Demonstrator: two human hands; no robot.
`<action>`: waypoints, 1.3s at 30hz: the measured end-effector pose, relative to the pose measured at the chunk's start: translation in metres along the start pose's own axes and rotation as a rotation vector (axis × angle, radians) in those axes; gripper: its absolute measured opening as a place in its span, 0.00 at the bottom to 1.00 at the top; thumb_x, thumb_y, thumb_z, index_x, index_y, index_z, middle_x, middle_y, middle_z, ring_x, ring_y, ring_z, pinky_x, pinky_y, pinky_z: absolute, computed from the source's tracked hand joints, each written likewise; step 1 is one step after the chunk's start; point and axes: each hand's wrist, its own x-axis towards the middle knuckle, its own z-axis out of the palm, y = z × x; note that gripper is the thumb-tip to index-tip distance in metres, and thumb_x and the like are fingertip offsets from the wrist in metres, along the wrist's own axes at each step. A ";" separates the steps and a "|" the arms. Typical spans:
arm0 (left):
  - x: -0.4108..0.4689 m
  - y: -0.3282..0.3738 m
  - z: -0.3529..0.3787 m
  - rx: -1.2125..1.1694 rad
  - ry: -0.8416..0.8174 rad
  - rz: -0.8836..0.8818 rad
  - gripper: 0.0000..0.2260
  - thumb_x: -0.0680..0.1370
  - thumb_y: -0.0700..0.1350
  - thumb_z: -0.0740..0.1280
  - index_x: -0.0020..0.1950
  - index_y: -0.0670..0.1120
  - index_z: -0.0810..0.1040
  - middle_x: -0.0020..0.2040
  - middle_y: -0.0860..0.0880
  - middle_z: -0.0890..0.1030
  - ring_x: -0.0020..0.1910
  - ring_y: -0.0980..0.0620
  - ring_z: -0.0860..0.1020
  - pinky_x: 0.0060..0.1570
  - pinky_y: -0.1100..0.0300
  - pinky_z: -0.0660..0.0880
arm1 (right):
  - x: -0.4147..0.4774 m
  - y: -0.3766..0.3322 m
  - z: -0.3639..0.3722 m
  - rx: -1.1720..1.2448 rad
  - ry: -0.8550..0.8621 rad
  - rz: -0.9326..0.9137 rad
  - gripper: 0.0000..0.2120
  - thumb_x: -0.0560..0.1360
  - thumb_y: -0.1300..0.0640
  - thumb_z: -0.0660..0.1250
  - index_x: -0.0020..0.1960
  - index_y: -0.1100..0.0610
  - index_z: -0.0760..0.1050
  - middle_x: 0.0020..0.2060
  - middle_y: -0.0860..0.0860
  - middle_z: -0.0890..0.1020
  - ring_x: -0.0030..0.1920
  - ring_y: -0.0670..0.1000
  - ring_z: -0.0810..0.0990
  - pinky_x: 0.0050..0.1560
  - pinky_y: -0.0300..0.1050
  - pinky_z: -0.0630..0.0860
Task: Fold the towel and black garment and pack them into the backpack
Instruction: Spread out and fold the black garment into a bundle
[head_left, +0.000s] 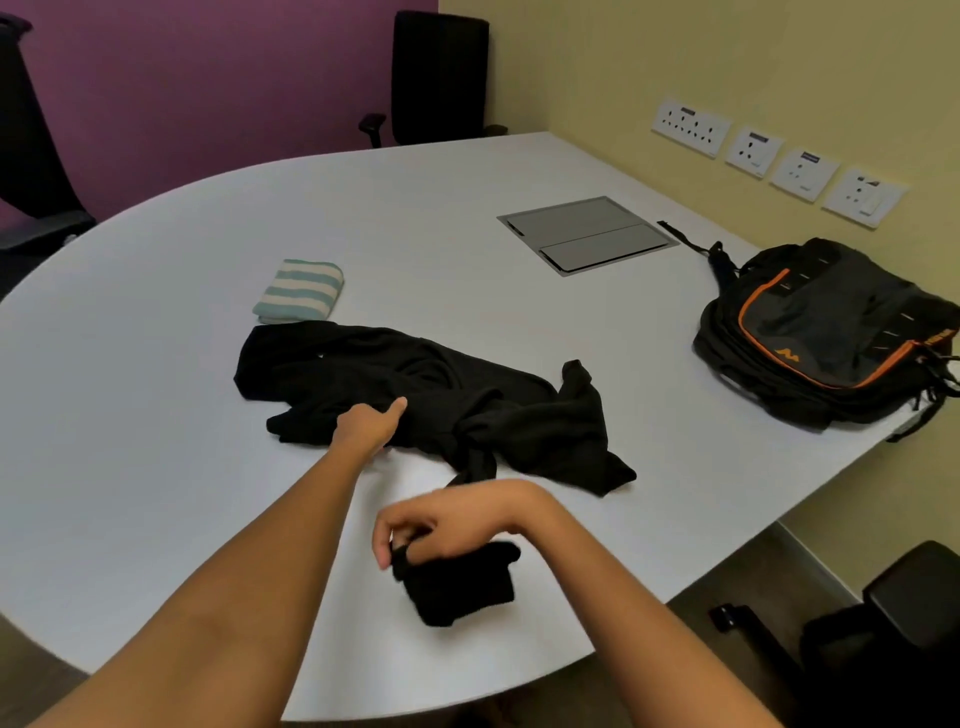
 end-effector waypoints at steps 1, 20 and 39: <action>-0.001 -0.004 0.003 0.017 0.008 0.020 0.29 0.75 0.63 0.61 0.56 0.37 0.77 0.52 0.41 0.80 0.50 0.42 0.79 0.52 0.49 0.77 | 0.008 0.006 0.009 0.010 -0.056 0.002 0.12 0.77 0.67 0.58 0.59 0.60 0.72 0.53 0.61 0.78 0.43 0.53 0.74 0.46 0.32 0.71; 0.005 0.065 0.065 0.469 -0.121 0.474 0.27 0.78 0.53 0.64 0.74 0.48 0.61 0.69 0.46 0.71 0.69 0.46 0.68 0.69 0.51 0.60 | -0.042 0.206 -0.030 -0.047 0.923 0.920 0.42 0.73 0.44 0.68 0.76 0.57 0.49 0.74 0.57 0.58 0.72 0.60 0.60 0.68 0.54 0.63; -0.003 0.081 0.025 -0.284 0.392 0.351 0.13 0.79 0.41 0.56 0.59 0.45 0.76 0.60 0.48 0.75 0.59 0.45 0.72 0.67 0.52 0.64 | -0.071 0.118 -0.091 0.066 0.907 0.189 0.11 0.66 0.57 0.67 0.37 0.54 0.63 0.30 0.44 0.70 0.31 0.46 0.65 0.37 0.44 0.64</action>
